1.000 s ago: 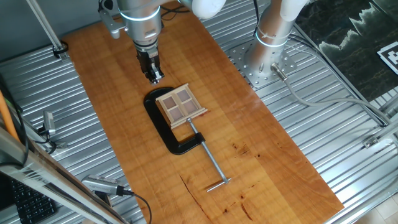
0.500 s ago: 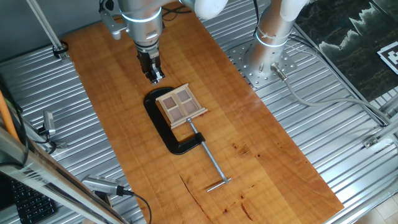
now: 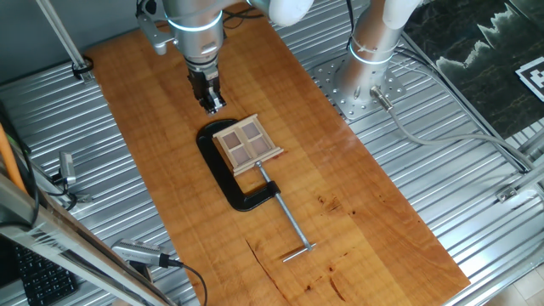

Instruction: Open a sliding window

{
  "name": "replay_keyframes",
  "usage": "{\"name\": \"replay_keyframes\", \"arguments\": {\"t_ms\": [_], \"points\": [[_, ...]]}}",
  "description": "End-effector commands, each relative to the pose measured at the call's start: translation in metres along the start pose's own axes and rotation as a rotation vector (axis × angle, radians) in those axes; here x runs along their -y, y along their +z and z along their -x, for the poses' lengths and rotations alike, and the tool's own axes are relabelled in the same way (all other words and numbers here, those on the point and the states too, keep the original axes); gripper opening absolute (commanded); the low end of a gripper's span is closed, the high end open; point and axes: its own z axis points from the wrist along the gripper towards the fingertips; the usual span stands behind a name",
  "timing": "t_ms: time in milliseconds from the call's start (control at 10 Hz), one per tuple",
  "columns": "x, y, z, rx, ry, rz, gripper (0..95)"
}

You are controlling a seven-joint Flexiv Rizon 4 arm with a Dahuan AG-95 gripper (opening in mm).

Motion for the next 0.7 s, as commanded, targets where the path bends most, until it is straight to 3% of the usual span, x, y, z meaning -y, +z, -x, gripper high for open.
{"name": "replay_keyframes", "arguments": {"t_ms": [100, 500, 700], "points": [[-0.0008, 0.0003, 0.0016, -0.013, 0.042, -0.005, 0.0], [-0.0013, -0.0009, 0.0013, -0.012, 0.076, -0.004, 0.0], [-0.0033, -0.0055, -0.0002, -0.01, 0.102, -0.02, 0.0]]}}
